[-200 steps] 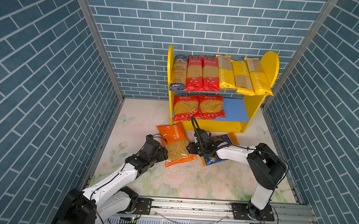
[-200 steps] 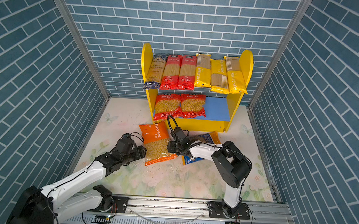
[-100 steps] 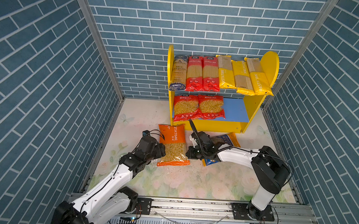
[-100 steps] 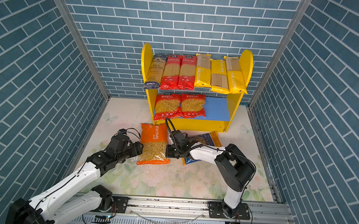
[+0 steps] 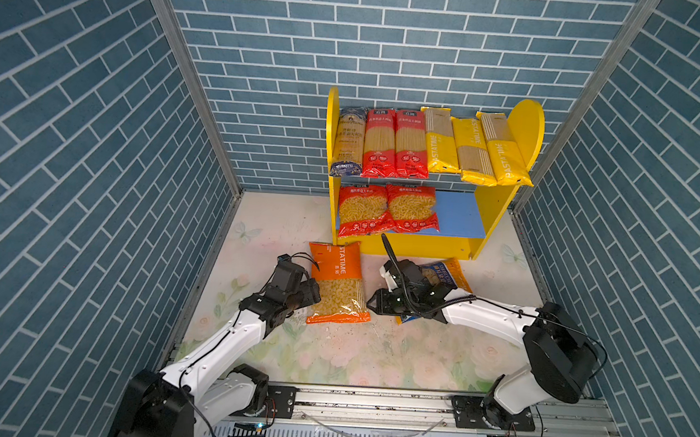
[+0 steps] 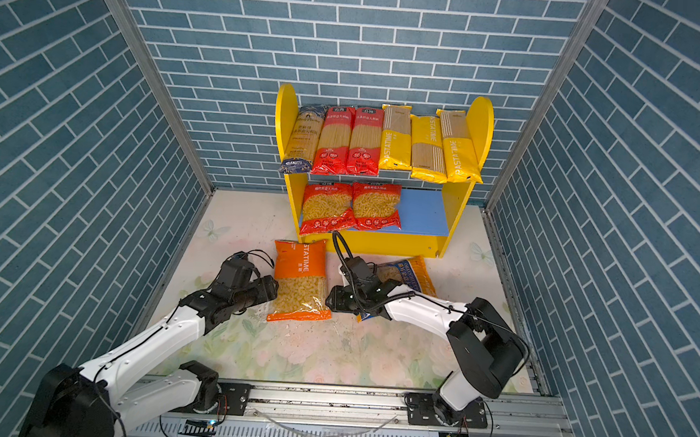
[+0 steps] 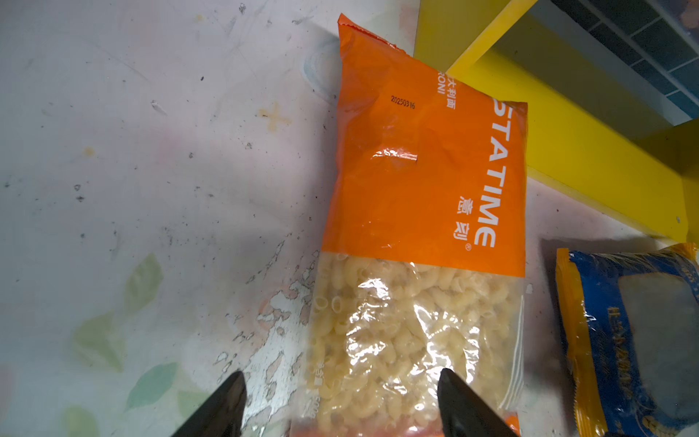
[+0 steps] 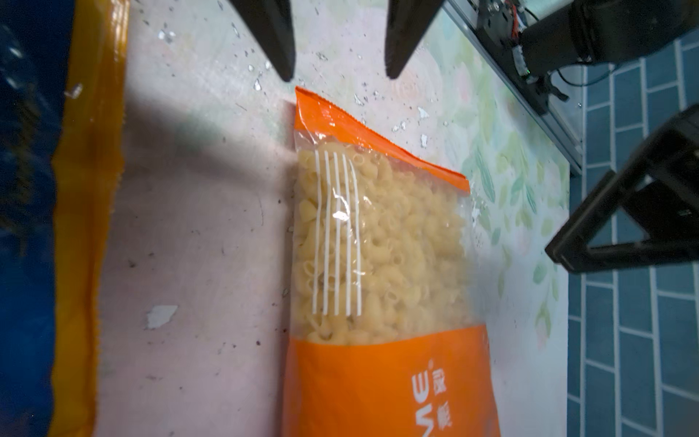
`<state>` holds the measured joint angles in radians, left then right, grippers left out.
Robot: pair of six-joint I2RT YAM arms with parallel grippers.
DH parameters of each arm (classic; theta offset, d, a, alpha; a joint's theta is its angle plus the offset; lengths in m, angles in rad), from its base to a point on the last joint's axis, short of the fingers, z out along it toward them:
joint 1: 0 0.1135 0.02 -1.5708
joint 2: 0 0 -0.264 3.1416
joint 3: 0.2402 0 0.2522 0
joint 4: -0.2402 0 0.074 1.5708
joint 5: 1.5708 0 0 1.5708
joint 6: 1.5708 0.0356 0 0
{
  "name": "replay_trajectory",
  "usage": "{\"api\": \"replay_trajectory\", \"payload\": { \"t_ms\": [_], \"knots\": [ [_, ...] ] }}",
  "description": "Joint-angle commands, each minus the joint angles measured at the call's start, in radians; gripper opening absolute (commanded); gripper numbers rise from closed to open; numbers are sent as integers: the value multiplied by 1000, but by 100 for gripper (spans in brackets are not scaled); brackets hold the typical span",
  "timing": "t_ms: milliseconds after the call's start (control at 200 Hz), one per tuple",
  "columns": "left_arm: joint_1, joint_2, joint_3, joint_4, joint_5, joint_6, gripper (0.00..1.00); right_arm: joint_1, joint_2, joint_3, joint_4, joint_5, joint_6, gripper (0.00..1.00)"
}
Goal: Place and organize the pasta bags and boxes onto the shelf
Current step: 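Grasp the orange macaroni bag with the right gripper while the left gripper holds it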
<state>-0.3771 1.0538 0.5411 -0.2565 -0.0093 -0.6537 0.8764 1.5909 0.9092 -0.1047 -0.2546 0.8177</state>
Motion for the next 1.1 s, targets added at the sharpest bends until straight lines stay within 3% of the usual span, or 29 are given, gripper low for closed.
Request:
{"api": "replay_trajectory", "payload": {
  "t_ms": [0, 305, 570, 825, 1095],
  "knots": [
    [9, 40, -2, 69, -3, 32, 80, -7, 65, 49, 101, 56, 59, 57],
    [27, 125, -20, 161, 55, -8, 79, 21, 234, 141, 120, -54, 59, 56],
    [27, 68, -27, 113, 39, 3, 79, 43, 259, 167, 102, -96, 34, 32],
    [27, 18, -8, 75, 34, -1, 79, 45, 195, 136, 25, -158, -23, 10],
    [26, -27, -2, 30, 32, -3, 79, 45, -4, 4, -132, -189, -79, 3]
  ]
}}
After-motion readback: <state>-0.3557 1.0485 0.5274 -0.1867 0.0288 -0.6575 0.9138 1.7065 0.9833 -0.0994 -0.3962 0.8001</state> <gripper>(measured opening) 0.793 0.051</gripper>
